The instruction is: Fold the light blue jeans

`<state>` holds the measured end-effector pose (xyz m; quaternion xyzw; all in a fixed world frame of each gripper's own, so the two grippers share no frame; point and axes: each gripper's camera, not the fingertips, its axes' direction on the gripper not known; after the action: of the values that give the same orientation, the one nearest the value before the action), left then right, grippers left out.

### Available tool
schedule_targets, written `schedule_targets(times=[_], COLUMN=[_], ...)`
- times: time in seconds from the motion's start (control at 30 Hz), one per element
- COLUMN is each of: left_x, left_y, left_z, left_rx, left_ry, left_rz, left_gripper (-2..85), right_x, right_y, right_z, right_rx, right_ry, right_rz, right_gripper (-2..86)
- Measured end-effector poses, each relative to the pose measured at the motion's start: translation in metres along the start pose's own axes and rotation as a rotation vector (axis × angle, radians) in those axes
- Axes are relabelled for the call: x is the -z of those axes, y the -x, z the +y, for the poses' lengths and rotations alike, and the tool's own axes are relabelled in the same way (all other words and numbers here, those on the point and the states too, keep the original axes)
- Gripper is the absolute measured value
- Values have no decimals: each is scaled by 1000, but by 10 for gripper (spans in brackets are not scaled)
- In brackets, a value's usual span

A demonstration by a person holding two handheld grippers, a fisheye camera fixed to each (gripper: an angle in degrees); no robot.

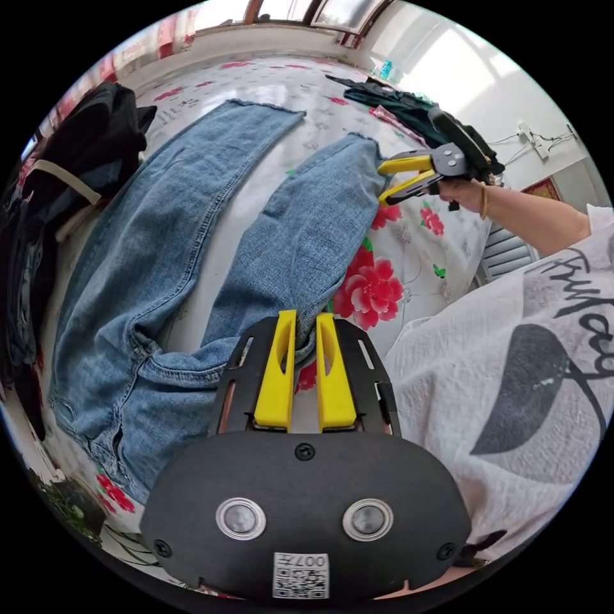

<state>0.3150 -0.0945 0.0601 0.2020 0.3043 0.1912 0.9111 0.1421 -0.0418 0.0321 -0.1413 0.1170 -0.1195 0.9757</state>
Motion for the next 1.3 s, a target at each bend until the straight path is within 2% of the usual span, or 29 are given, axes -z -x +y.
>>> schedule_targets(times=[0.1,0.2,0.3,0.37,0.43,0.5,0.57,0.63,0.73,0.83,1.03,1.3], left_x=[28,49,86,118,139,148,143,151,181,194,227,297], left_y=[-4,-9,-16,-9,18,67,147,183,193,197,210,251], left_z=[10,23,41,44,26,-4,-33,-32,-5,48,179,217], left_rx=[-3,-47,-158,-236,-205,-37,335,530,578,631,939,1137], left_ry=[-22,21,57,55,-7,-105,-171,-226,-324,-285,-278,-275], left_rz=[-11,-22,-5,61,102,110,121,163,153,58,-43,-167], left_gripper=[53,52,52,52,55,66,82,74,70,65,65,83], right_x=[9,41,101,162,193,200,183,165,142,118,89,61], right_y=[-8,-10,-19,-41,-57,-77,-108,-130,-144,-143,-142,-163], right_z=[-7,7,34,47,47,37,28,34,66,99,93,-10], right_rx=[10,148,332,361,356,225,-77,-280,-426,-481,-500,-385], right_ry=[73,111,195,92,-10,-123,-280,-325,-378,-371,-296,-168], right_rz=[-14,-152,-411,-643,-705,-606,-434,-387,-415,-385,-332,-202], right_gripper=[55,14,4,2,3,7,20,31,48,68,103,115])
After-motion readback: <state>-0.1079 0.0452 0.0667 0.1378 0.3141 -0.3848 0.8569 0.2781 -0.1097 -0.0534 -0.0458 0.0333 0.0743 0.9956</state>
